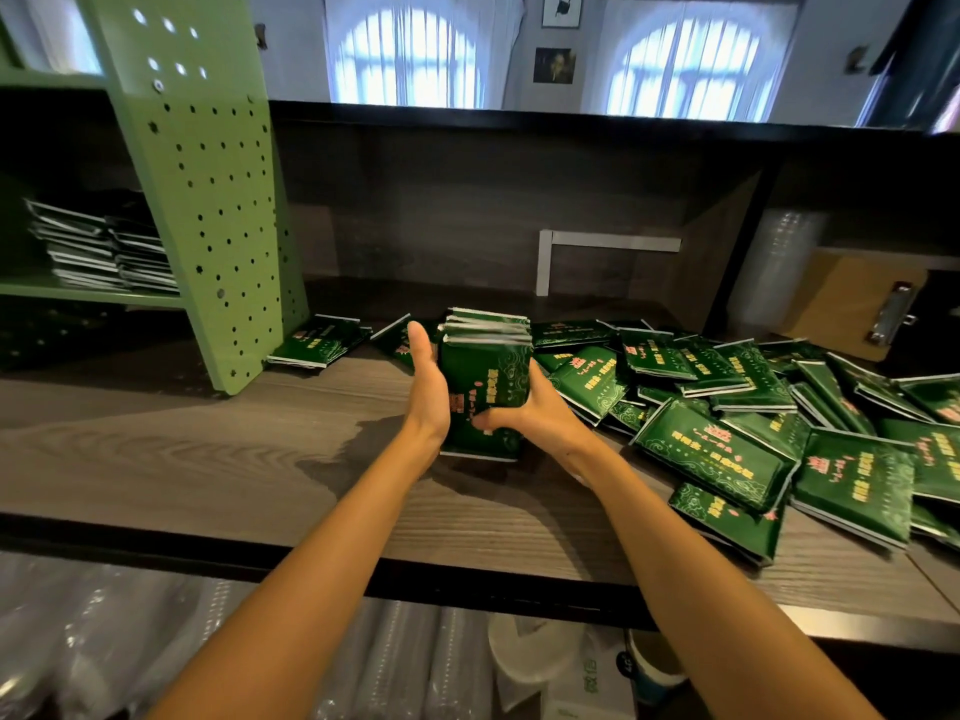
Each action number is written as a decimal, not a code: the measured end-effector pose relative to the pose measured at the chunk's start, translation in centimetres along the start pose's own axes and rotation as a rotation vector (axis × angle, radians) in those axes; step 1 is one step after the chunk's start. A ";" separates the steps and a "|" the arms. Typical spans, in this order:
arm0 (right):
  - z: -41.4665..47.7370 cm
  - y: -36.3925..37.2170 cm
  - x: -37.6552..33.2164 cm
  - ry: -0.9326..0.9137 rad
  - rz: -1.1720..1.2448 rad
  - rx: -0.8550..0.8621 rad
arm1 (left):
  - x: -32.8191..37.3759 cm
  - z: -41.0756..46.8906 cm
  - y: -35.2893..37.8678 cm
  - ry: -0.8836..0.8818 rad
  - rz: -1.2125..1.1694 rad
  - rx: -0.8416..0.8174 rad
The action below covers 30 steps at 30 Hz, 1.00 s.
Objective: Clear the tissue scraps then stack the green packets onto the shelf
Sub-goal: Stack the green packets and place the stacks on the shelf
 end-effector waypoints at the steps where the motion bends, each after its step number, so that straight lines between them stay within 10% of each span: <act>1: 0.1 -0.3 -0.1 0.029 0.054 0.017 | -0.4 0.8 -0.9 -0.047 0.042 0.054; 6: 1.8 -2.0 0.0 0.227 0.297 0.144 | 0.7 4.5 -6.1 -0.017 0.657 0.283; 12: 3.7 -0.6 2.6 0.364 0.320 0.169 | -0.9 7.0 -5.7 -0.003 1.262 0.034; 19: 5.0 -0.7 3.6 0.387 0.284 0.145 | -4.3 7.7 -4.7 -0.104 1.553 -0.290; 30: 3.8 -0.8 2.9 0.368 0.269 0.132 | 1.3 5.6 -6.9 0.025 1.397 0.123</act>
Point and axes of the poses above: each hand's wrist, its own z-axis towards the middle knuckle, its own y-axis out of the palm, x = y × z, the point moved 9 cm from there along z, towards the middle knuckle, and after that the axes turned 11 degrees about -z, right-handed, at the moved point
